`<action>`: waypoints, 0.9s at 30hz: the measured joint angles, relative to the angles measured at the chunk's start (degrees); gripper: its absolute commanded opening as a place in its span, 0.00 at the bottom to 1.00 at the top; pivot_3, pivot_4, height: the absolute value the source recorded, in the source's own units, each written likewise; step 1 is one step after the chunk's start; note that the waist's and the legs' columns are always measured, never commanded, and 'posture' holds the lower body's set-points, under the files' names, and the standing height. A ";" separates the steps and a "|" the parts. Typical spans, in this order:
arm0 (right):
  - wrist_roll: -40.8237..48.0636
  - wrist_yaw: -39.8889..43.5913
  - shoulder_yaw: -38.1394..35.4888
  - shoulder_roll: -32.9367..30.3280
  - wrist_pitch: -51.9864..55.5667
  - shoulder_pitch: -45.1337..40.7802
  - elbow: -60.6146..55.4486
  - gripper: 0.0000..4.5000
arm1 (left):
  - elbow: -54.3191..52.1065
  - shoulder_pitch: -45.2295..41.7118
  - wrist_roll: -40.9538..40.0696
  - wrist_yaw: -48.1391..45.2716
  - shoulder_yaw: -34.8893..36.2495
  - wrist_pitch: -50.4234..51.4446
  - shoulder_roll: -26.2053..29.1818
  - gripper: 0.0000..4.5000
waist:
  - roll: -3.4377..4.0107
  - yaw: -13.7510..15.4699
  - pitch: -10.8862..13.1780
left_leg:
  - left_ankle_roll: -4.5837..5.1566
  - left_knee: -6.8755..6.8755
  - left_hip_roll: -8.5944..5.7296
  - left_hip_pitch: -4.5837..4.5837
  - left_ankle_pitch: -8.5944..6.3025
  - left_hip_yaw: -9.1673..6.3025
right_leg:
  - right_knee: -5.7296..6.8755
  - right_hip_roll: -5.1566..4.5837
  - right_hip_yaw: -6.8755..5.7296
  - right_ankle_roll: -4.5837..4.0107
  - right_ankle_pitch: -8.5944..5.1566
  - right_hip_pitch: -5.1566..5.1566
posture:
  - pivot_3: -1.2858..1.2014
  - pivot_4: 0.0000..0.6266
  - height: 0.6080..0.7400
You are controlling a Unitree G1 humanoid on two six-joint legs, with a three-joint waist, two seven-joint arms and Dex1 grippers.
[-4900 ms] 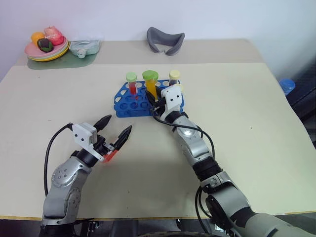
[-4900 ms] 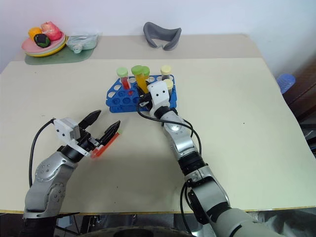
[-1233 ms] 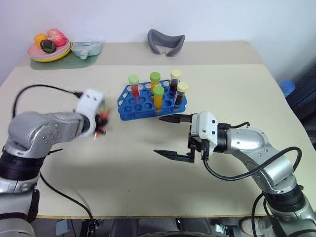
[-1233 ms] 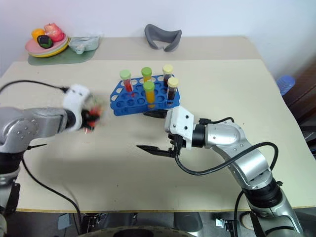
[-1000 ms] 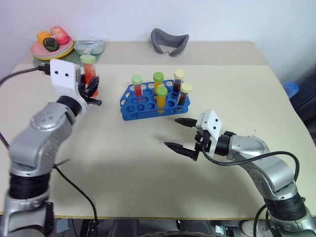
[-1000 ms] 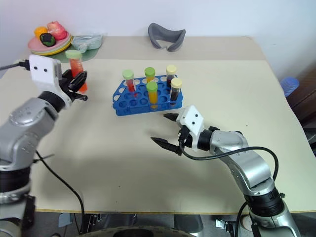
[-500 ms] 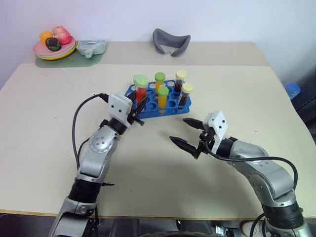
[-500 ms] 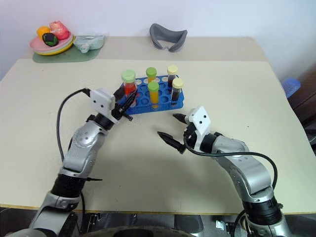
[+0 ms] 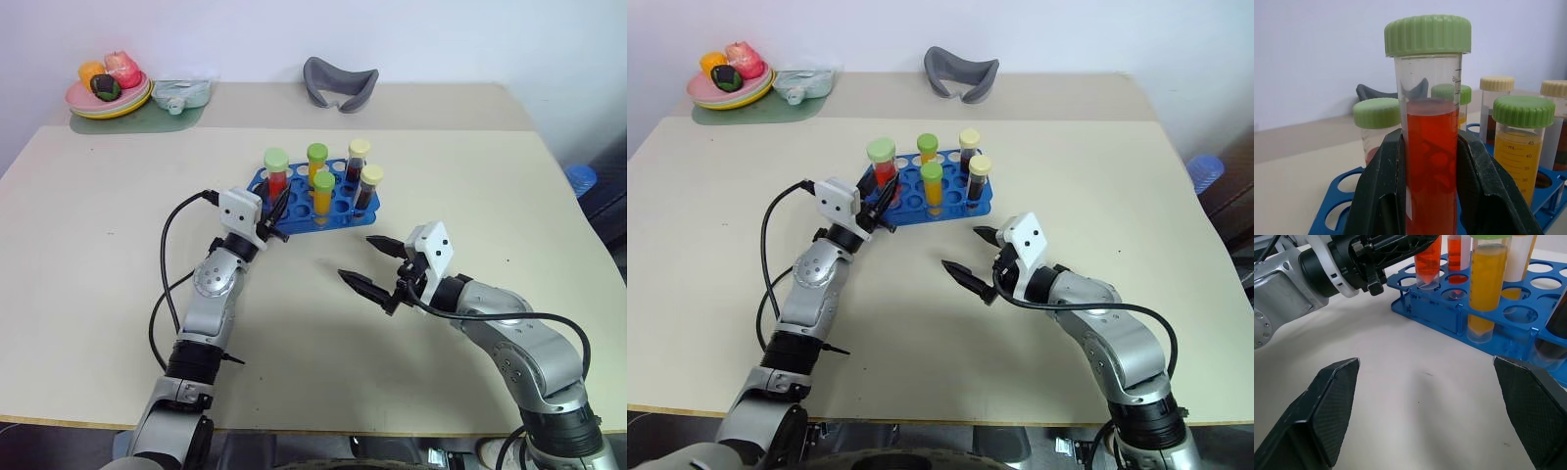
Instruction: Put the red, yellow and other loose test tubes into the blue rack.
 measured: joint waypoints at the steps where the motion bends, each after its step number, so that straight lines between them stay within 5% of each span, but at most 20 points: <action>1: 0.23 0.02 0.00 0.06 0.00 -0.02 0.00 1.00 | 0.13 0.00 0.00 -0.16 0.07 -0.13 -0.19 0.17 | 0.00 0.00 0.00 | 0.00 0.00 0.00 0.00 0.00 0.00 | 0.00 0.00 0.00 0.00 0.00 0.00 | 0.52 0.24 1.00; 27: 0.96 0.05 0.55 0.10 -0.51 -0.30 0.00 1.00 | 2.24 -0.03 2.72 0.59 1.76 -2.78 -2.10 0.17 | 0.03 -0.05 -0.04 | 0.00 0.00 0.00 0.05 0.00 -0.01 | -0.01 0.01 -0.01 0.00 0.00 0.05 | 0.52 0.24 1.00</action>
